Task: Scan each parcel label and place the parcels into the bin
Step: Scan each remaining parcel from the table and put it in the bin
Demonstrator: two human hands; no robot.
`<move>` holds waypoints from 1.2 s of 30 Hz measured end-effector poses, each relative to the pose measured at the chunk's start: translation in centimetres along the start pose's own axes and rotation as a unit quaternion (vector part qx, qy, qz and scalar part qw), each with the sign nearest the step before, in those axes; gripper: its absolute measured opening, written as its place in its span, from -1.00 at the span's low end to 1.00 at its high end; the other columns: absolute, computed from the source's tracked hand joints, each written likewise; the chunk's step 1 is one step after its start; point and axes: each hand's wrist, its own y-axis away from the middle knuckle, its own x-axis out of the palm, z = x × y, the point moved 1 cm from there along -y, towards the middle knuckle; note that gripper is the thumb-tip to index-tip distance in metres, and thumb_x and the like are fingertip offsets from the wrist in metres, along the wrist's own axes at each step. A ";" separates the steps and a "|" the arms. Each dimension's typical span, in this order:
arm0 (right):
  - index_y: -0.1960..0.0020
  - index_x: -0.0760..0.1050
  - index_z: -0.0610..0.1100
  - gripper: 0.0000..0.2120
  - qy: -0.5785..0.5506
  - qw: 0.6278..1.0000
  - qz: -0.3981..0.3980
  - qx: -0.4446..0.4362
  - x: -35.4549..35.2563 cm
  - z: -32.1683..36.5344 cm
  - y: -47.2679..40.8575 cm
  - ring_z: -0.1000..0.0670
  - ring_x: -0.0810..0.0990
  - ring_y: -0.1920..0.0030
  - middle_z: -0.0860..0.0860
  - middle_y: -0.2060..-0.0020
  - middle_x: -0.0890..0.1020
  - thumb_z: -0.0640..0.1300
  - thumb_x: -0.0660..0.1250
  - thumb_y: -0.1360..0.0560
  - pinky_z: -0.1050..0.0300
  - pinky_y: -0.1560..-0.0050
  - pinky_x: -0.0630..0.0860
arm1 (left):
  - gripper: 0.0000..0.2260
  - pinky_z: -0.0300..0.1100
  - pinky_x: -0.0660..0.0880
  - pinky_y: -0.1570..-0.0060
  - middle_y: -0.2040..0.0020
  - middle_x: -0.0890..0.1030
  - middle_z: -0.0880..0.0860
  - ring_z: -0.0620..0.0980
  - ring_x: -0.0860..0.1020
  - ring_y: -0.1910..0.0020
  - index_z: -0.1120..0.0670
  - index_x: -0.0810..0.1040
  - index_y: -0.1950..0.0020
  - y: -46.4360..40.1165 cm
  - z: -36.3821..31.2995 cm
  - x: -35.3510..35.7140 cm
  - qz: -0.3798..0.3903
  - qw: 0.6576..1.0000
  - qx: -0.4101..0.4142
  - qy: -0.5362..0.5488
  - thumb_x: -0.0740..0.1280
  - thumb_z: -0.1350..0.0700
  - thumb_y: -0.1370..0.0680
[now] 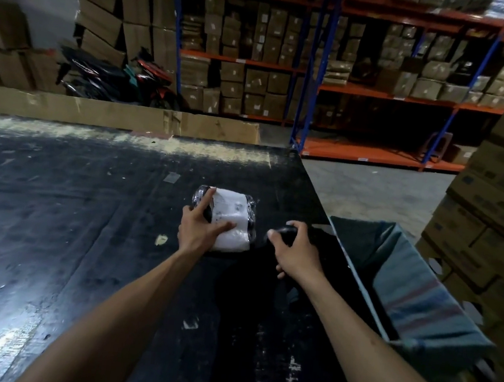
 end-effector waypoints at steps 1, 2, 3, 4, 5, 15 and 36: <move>-0.30 0.30 0.11 -0.54 0.012 1.000 0.006 0.013 0.3 -1.3 0.4 -0.13 0.71 0.28 -0.16 0.09 0.66 0.20 0.38 -0.51 0.15 0.58 0.57 | -0.19 0.10 0.46 -0.30 -0.16 0.41 0.10 0.18 0.53 -0.16 -0.36 0.34 -0.47 0.0 0.1 0.0 0.000 1.000 0.000 0.009 0.62 -0.12 -0.29; -0.32 0.30 0.08 -0.54 0.024 0.999 0.014 0.026 0.6 -2.5 0.8 -0.17 0.71 0.22 -0.19 0.05 0.65 0.18 0.38 -0.53 0.10 0.57 0.60 | -0.18 0.11 0.48 -0.29 -0.19 0.45 0.13 0.18 0.54 -0.17 -0.31 0.34 -0.49 0.0 0.1 0.1 0.005 1.000 0.003 0.020 0.62 -0.12 -0.30; -0.33 0.29 0.07 -0.54 0.033 0.998 0.023 0.040 0.9 -3.6 1.3 -0.20 0.71 0.19 -0.22 0.02 0.64 0.17 0.37 -0.54 0.06 0.55 0.63 | -0.17 0.12 0.49 -0.28 -0.22 0.50 0.16 0.18 0.55 -0.18 -0.28 0.34 -0.51 0.0 0.2 0.3 0.012 0.999 0.006 0.033 0.62 -0.11 -0.30; -0.34 0.28 0.06 -0.54 0.038 0.997 0.031 0.051 1.2 -4.7 1.7 -0.20 0.71 0.20 -0.24 0.00 0.63 0.16 0.37 -0.56 0.01 0.52 0.65 | -0.16 0.13 0.50 -0.26 -0.24 0.53 0.17 0.17 0.56 -0.20 -0.25 0.34 -0.52 0.0 0.2 0.4 0.017 0.999 0.006 0.045 0.62 -0.11 -0.30; -0.35 0.27 0.05 -0.54 0.039 0.997 0.037 0.059 1.4 -5.6 2.0 -0.21 0.70 0.22 -0.25 -0.01 0.62 0.15 0.36 -0.57 -0.03 0.50 0.67 | -0.15 0.11 0.51 -0.26 -0.25 0.54 0.17 0.15 0.56 -0.21 -0.24 0.33 -0.53 0.0 0.1 0.7 0.019 0.998 0.005 0.052 0.63 -0.11 -0.30; -0.53 0.14 0.12 -0.24 0.232 0.969 0.036 0.074 -1.3 -7.6 1.2 -0.27 0.59 -0.26 -0.17 -0.26 0.61 0.41 0.22 -0.45 -0.09 -0.15 0.45 | -0.13 0.02 0.60 -0.18 -0.24 0.62 -0.05 -0.06 0.63 -0.16 -0.30 0.39 -0.45 0.4 -2.6 7.1 0.064 0.986 -0.011 0.153 0.68 -0.13 -0.21; -0.60 0.27 0.00 -0.22 -0.138 0.987 0.009 0.076 -25.2 -25.5 -11.6 0.01 0.53 -0.34 -0.01 -0.45 0.50 -0.04 0.56 -0.48 -0.05 -0.39 0.51 | -0.41 0.19 -0.03 -0.54 -0.61 0.05 0.26 0.30 0.05 -0.58 -0.27 -0.13 -0.61 5.2 -8.9 36.2 0.326 0.915 -0.008 -0.237 -0.11 -0.37 -0.61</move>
